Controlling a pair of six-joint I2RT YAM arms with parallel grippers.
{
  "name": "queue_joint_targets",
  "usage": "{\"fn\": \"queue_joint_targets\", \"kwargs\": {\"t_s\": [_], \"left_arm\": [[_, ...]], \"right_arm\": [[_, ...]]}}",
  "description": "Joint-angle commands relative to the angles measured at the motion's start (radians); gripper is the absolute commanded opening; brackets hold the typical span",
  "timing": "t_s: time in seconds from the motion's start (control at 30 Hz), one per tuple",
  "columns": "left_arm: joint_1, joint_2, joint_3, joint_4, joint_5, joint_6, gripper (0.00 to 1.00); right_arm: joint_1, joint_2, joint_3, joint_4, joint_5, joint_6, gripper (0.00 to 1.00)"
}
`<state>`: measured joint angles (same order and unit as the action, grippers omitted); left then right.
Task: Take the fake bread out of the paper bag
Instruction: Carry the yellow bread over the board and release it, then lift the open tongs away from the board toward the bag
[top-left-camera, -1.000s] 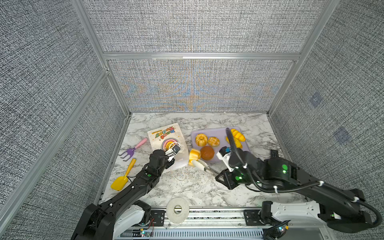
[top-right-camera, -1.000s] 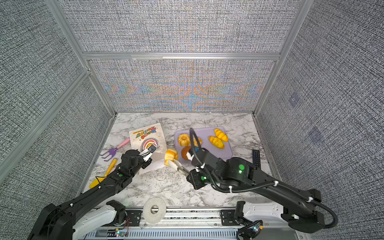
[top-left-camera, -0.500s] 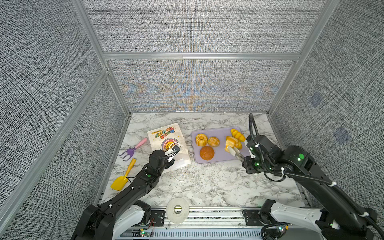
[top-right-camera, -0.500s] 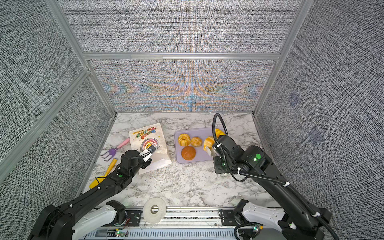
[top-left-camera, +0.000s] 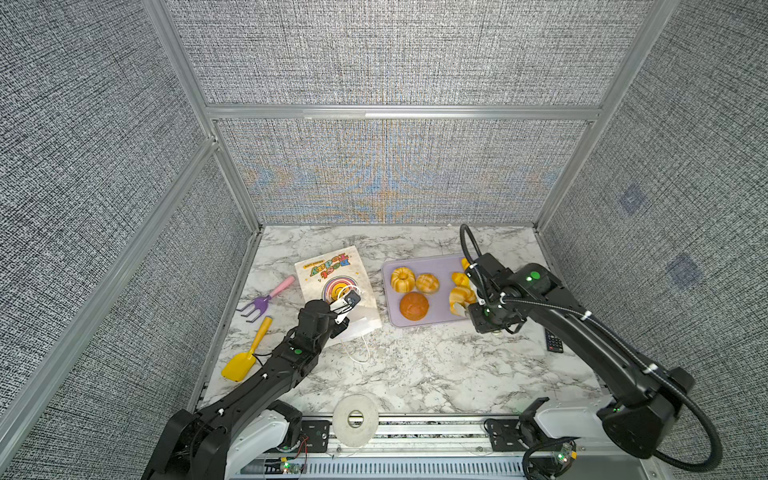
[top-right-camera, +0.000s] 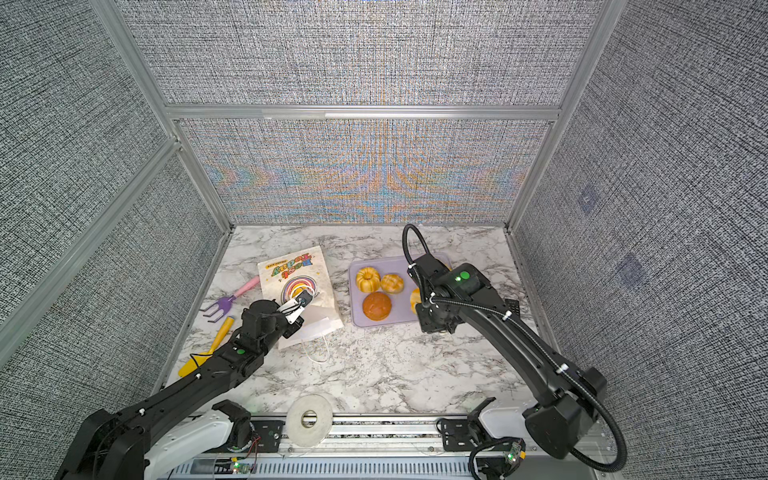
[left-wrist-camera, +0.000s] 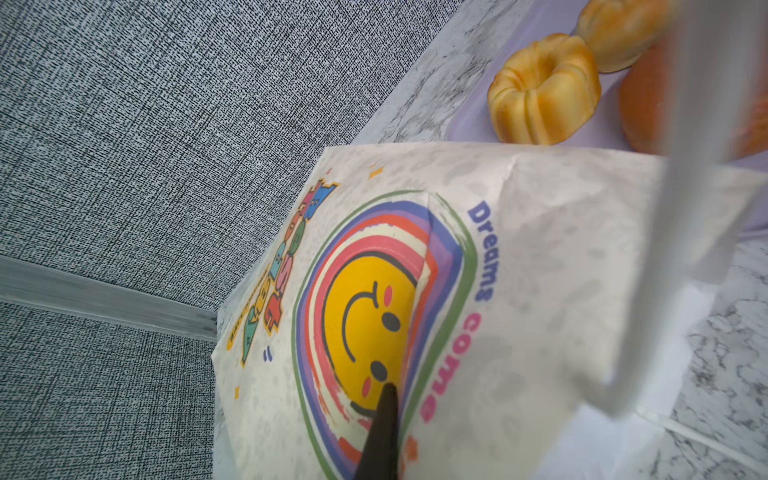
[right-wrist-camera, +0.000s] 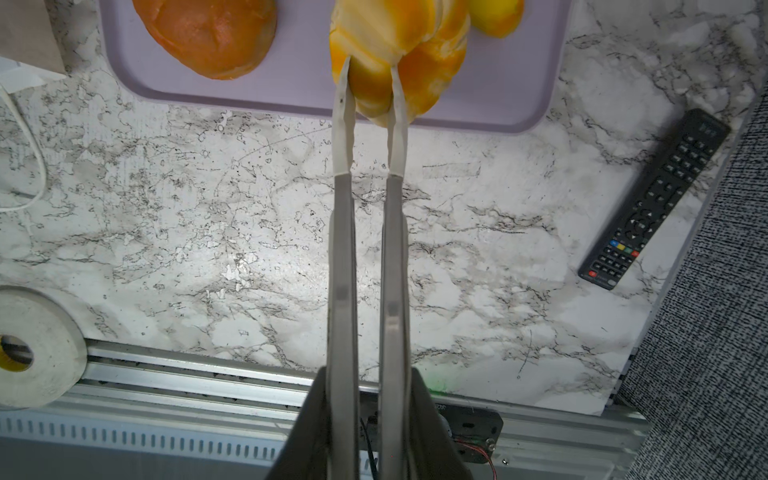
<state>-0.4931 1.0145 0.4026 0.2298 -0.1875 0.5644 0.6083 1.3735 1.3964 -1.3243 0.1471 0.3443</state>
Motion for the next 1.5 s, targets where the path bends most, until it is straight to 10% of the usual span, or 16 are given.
{"fn": "queue_joint_targets", "kwargs": {"t_s": [0.0, 0.7, 0.87, 1.1, 1.47], "left_arm": [[0.002, -0.004, 0.000, 0.005, 0.005, -0.002, 0.00], [0.001, 0.003, 0.001, 0.000, 0.006, -0.002, 0.00], [0.002, 0.004, 0.000, 0.000, 0.006, -0.004, 0.00], [0.002, 0.005, 0.001, 0.000, 0.008, -0.003, 0.00], [0.002, 0.004, 0.001, -0.001, 0.008, -0.003, 0.00]], "right_arm": [[-0.003, 0.048, 0.018, 0.014, -0.023, -0.046, 0.00], [-0.002, 0.082, 0.037, 0.080, -0.018, -0.046, 0.42], [-0.005, 0.035, 0.046, 0.085, 0.007, -0.027, 0.37], [-0.108, -0.099, -0.042, 0.112, 0.013, 0.001, 0.04], [-0.162, -0.115, -0.241, 0.203, -0.135, -0.022, 0.00]]}}
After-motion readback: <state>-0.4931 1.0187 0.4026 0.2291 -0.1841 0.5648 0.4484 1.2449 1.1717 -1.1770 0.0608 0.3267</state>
